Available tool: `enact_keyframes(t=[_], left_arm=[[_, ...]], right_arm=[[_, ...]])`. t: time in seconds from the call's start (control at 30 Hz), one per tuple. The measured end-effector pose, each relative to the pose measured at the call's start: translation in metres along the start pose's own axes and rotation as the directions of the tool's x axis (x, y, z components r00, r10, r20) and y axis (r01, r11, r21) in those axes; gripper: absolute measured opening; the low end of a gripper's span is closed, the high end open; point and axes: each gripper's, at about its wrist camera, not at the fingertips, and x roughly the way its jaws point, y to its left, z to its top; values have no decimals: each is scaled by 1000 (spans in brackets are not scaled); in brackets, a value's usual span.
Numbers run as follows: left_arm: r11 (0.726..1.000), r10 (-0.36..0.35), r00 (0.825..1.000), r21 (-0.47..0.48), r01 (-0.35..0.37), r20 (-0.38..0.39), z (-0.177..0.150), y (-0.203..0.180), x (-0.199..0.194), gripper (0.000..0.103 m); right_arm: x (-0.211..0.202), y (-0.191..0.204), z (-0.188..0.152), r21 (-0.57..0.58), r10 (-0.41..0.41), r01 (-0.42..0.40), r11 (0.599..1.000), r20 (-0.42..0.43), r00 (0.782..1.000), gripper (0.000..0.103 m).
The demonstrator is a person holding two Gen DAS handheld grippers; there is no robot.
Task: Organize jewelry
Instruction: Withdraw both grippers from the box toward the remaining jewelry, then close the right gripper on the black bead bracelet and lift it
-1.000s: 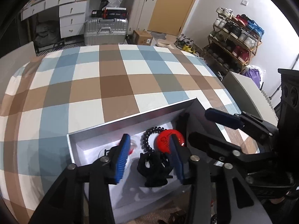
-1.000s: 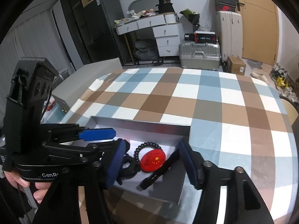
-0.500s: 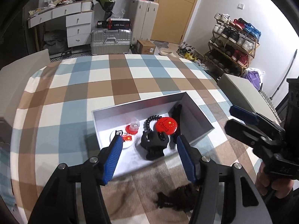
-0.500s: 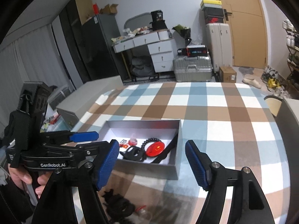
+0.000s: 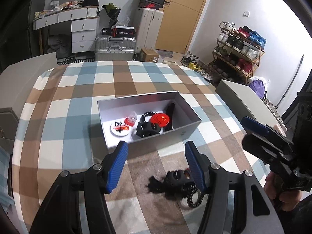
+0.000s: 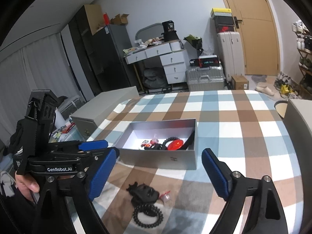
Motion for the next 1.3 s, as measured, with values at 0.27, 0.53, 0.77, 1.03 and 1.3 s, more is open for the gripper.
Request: enact_keyframes(t=[0.27, 0.53, 0.77, 1.03, 1.3], left_arm=[[1000, -7, 999, -22, 8, 40, -17, -3, -13, 79], [999, 24, 998, -29, -22, 56, -42, -2, -17, 86], [997, 45, 999, -67, -45, -6, -66, 10, -11, 87], [993, 49, 998, -105, -54, -44, -83, 21, -14, 87], [991, 53, 995, -118, -63, -85, -94, 26, -14, 87]], right_arm=[[-14, 1, -26, 34, 0, 0, 999, -6, 1000, 97], [-8, 9, -57, 41, 8, -5, 999, -61, 998, 101], [13, 14, -85, 45, 10, -3, 999, -161, 987, 101], [38, 15, -96, 35, -54, 65, 997, -256, 965, 100], [47, 25, -96, -30, -106, 102, 994, -268, 958, 85]])
